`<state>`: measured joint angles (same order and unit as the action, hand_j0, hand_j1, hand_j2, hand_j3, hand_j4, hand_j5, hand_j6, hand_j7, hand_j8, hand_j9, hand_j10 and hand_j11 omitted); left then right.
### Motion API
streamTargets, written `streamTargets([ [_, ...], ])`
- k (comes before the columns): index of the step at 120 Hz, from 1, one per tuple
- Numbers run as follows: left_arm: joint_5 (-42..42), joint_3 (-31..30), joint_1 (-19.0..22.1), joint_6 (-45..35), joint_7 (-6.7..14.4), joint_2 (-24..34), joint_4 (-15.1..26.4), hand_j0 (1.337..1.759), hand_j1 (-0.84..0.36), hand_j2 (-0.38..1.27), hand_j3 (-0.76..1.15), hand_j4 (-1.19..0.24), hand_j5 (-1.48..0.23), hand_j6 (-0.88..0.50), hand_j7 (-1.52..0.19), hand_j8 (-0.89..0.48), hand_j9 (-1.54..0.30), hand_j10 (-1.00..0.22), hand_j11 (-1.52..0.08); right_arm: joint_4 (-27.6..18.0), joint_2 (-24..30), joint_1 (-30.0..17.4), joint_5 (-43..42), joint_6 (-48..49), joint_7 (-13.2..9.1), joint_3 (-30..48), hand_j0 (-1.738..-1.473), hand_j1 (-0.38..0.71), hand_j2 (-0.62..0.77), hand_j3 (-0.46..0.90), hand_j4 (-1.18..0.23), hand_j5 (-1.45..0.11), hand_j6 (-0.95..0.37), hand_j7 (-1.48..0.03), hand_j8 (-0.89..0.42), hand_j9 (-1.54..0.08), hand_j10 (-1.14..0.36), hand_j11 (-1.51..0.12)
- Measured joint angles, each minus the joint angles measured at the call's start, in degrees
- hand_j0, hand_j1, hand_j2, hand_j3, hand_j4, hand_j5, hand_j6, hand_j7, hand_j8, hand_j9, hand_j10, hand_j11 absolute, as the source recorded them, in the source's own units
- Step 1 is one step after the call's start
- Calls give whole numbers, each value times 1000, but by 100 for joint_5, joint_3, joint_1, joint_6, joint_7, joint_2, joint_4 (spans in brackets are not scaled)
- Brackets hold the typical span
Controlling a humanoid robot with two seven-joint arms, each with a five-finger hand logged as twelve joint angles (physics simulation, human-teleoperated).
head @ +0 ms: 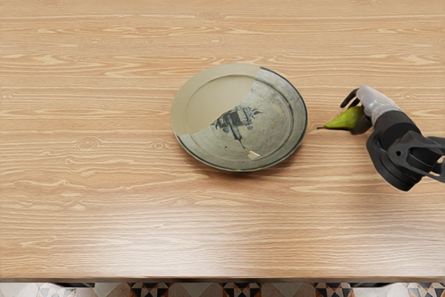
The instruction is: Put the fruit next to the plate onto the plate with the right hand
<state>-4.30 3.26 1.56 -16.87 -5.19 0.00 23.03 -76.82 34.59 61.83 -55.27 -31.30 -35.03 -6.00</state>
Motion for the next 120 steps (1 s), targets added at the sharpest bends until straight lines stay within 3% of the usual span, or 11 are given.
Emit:
streamTargets([
  [39,-1,0,2,0,0,0,0,1658,349,0,0,0,0,0,0,0,0,0,0,93,60,6,255,56,4,603,-1656,221,201,0,-594,-773,-492,-771,-434,-779,-590,-779],
  [83,1,-1,2,0,0,0,0,1658,349,0,0,0,0,0,0,0,0,0,0,141,8,35,673,684,3,1914,-1658,238,284,1,-600,-793,-493,-786,-439,-798,-597,-798],
  [120,-1,-1,1,0,1,0,0,1658,349,0,0,0,0,0,0,0,0,0,0,132,-338,97,723,1214,0,2585,-1658,276,353,1,-595,-811,-477,-791,-420,-805,-594,-805],
])
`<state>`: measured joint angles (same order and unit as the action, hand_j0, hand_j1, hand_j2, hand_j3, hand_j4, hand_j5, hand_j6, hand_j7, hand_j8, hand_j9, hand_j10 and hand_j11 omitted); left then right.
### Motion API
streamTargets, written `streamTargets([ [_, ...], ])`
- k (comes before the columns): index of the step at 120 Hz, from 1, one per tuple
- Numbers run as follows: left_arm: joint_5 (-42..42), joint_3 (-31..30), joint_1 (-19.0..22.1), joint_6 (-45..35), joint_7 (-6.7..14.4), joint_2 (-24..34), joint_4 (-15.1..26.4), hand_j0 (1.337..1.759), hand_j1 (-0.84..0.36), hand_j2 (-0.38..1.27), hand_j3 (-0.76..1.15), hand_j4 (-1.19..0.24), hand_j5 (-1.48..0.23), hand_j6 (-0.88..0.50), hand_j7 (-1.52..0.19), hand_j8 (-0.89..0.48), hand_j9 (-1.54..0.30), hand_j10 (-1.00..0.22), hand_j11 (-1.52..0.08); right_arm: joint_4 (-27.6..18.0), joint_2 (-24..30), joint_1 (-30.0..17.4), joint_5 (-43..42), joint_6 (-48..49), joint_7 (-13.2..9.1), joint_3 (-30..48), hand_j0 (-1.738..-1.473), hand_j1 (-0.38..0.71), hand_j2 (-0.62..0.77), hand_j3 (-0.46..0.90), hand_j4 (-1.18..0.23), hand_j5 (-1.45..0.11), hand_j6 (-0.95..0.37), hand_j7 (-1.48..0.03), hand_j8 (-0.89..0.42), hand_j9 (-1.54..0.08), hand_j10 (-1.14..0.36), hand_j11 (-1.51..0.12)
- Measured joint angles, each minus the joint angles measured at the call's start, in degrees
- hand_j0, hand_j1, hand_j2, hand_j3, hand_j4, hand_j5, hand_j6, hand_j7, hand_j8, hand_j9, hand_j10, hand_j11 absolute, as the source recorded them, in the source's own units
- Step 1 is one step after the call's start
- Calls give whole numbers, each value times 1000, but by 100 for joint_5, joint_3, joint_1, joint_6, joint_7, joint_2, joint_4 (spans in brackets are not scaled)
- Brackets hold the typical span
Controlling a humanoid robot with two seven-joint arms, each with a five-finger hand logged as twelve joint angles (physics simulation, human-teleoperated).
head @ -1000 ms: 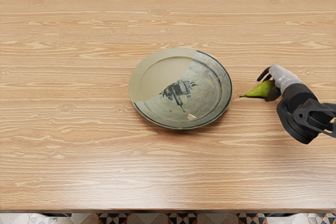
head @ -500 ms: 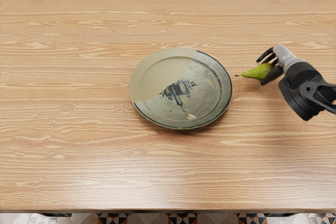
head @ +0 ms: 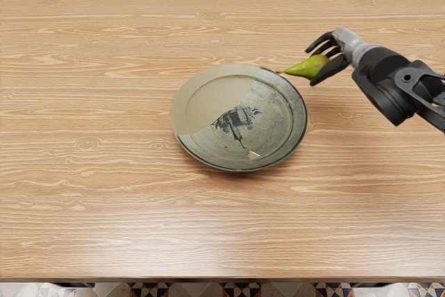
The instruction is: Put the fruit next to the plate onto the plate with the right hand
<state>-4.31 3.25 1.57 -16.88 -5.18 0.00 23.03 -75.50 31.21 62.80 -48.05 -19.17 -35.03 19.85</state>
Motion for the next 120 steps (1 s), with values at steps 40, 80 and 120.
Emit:
streamTargets([
  [40,1,0,0,0,-1,0,0,1658,349,0,0,0,0,0,0,0,0,0,0,-1,-622,-4,10,91,2,61,-1658,295,428,1,-593,-813,-474,-793,-433,-803,-613,-811],
  [80,1,0,-3,0,-1,0,0,1658,349,0,0,0,0,0,0,0,0,0,0,0,-1116,-53,-63,280,3,9,-1658,-4,212,0,-313,-426,-276,-416,-235,-416,-322,-423],
  [120,0,0,1,0,0,0,0,1658,349,0,0,0,0,0,0,0,0,0,0,1,-648,-84,828,1189,3,771,-1658,-282,42,0,-62,-83,-56,-81,-47,-81,-64,-83],
])
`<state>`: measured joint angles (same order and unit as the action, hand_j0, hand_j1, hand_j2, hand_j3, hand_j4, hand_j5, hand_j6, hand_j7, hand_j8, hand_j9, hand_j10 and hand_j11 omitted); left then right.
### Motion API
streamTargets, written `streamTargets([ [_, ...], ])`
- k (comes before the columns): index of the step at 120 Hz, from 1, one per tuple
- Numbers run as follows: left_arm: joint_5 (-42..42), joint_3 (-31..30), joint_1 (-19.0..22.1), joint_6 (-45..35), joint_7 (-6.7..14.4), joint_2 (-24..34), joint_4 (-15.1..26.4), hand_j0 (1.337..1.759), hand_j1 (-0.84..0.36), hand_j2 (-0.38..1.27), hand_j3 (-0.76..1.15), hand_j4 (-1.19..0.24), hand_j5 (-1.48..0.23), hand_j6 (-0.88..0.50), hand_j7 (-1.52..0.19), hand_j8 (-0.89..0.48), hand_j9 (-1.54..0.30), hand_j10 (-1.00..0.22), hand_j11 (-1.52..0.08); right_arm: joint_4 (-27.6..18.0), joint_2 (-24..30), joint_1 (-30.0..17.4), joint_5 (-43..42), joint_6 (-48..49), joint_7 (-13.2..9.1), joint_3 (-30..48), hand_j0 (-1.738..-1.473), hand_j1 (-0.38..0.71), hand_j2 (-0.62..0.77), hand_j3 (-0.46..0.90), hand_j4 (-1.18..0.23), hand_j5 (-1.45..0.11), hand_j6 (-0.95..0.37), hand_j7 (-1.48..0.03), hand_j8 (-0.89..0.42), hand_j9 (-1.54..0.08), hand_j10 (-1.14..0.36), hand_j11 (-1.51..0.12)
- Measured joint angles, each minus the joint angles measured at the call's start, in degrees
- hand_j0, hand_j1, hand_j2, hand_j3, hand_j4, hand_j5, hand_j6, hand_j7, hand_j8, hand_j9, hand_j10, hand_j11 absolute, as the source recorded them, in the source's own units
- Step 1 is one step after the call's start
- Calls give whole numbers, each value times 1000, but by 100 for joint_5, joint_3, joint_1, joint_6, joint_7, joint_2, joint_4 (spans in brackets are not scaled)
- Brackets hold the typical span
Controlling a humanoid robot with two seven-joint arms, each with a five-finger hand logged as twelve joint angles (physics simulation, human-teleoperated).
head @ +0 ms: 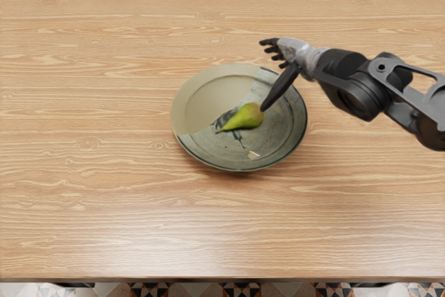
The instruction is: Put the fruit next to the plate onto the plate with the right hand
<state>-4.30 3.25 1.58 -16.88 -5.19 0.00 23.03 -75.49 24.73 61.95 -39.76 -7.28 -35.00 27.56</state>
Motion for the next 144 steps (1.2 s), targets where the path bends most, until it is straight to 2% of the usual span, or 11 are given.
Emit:
streamTargets([
  [18,1,0,-4,0,0,0,0,1658,349,0,0,0,0,0,0,0,0,0,0,3,523,-7,1222,1370,0,460,-1658,-317,21,0,-30,-40,-28,-39,-23,-39,-31,-40],
  [41,0,0,-1,0,0,0,0,1658,349,0,0,0,0,0,0,0,0,0,0,8,1424,-185,2623,3400,0,642,-1658,-337,8,0,-12,-16,-11,-15,-10,-15,-12,-16],
  [63,2,-1,26,0,0,0,1,1658,349,0,0,0,0,0,0,0,0,0,0,10,2099,-549,3242,4087,35,724,-1658,-344,3,0,-5,-6,-5,-6,-4,-6,-5,-6],
  [88,4,-2,128,0,0,0,0,1658,349,0,0,0,0,0,0,0,0,0,0,23,2857,-1184,3346,4211,907,738,-1658,-348,2,0,-2,-2,-2,-2,-2,-2,-2,-2],
  [110,7,1,132,0,0,0,0,1658,349,0,0,0,0,0,0,0,0,0,0,27,3353,-1370,3337,4227,1762,735,-1658,-349,1,0,-1,-1,-1,-1,-1,-1,-1,-1],
  [130,7,1,132,0,0,0,0,1658,349,0,0,0,0,0,0,0,0,0,0,124,3561,-1608,3344,4229,2470,731,-1658,-349,1,0,0,0,-1,0,-1,0,-1,0],
  [144,7,2,125,0,0,0,0,1658,349,0,0,0,0,0,0,0,0,0,0,297,3618,-1840,3361,4229,2769,730,-1658,-349,2,0,0,0,0,0,0,0,0,0],
])
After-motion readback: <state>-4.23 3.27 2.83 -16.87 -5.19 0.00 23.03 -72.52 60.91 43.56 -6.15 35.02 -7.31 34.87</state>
